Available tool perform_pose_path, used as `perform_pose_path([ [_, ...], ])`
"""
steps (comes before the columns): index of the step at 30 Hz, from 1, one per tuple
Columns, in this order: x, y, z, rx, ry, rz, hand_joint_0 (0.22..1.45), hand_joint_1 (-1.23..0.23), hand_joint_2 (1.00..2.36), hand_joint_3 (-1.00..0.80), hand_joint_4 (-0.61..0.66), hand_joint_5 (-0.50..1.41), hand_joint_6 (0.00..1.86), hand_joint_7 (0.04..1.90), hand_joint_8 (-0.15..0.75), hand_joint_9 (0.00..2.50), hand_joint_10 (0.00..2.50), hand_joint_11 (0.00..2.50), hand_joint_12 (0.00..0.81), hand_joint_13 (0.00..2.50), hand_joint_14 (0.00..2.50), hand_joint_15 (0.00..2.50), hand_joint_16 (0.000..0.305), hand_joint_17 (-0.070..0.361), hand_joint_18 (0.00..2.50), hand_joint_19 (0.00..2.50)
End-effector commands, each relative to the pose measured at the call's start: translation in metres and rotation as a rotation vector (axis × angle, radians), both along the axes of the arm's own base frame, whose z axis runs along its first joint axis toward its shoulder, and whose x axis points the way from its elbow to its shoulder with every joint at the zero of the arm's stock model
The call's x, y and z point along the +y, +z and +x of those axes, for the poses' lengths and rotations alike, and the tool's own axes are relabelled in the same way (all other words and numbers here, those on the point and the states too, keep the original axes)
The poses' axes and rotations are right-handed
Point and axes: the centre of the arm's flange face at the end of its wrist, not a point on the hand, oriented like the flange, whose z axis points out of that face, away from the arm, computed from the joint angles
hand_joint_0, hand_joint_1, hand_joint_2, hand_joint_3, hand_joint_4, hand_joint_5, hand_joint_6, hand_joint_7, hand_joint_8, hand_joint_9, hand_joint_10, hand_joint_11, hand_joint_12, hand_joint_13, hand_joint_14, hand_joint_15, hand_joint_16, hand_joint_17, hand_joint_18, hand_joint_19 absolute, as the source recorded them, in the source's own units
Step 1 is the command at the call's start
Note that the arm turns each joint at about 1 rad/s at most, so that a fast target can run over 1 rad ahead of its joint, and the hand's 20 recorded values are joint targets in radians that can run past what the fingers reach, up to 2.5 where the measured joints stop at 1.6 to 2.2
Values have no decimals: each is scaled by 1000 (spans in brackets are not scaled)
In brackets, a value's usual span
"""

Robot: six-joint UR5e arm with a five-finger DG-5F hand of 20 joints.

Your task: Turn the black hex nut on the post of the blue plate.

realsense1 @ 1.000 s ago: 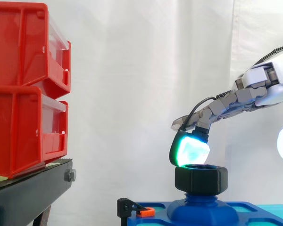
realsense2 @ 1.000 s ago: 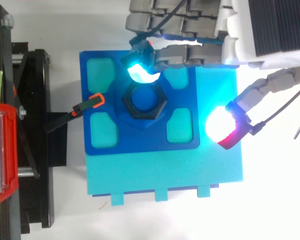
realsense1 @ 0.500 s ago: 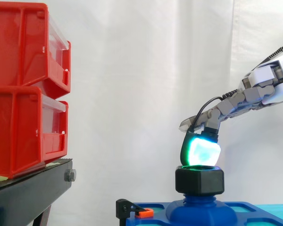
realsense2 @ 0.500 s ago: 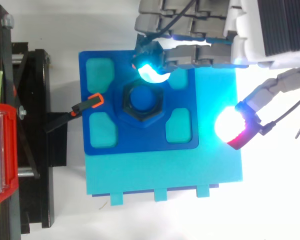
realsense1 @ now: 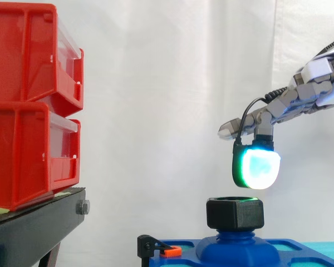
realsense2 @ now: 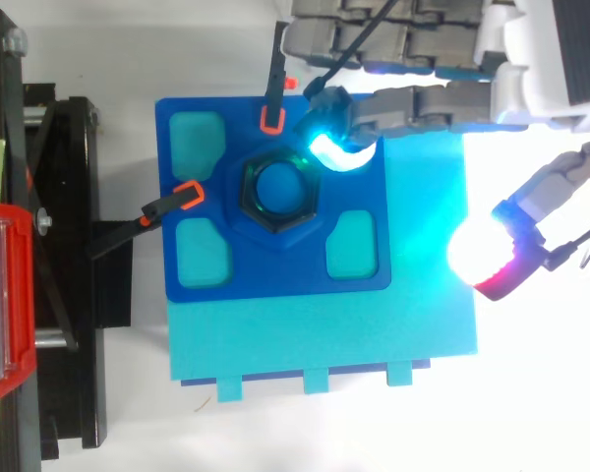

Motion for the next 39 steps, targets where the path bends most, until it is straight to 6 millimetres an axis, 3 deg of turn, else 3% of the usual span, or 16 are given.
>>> perform_pose_path([
  [1,-1,15,-1,-21,-22,16,377,-513,1000,-500,175,-279,502,785,208,0,0,0,376,0,0,0,58,130,0,42],
  [7,-2,23,4,-43,-44,72,380,-512,1000,-500,175,-279,503,784,209,0,0,0,378,0,0,0,57,129,0,43],
  [12,5,28,22,-156,-38,116,386,-559,1000,-500,171,-278,502,784,205,0,0,0,371,0,0,0,56,127,0,35],
  [20,21,-4,51,-199,-19,147,465,-757,1000,-500,64,-300,502,713,151,0,0,0,327,0,0,0,49,109,0,41],
  [24,27,-7,57,-220,-16,148,500,-792,1000,-500,18,-300,502,680,134,0,0,0,316,0,0,0,47,105,0,36],
  [27,33,-21,65,-215,-25,153,504,-819,1000,-500,6,-300,502,666,128,0,0,0,314,0,0,0,47,105,0,33],
  [29,33,-33,69,-207,-26,158,504,-830,1000,-500,-1,-300,502,659,129,0,0,0,315,0,0,0,47,105,0,34],
  [39,32,-53,76,-197,-27,170,498,-831,1000,-500,-8,-300,502,652,129,0,0,0,315,0,0,0,47,106,0,40],
])
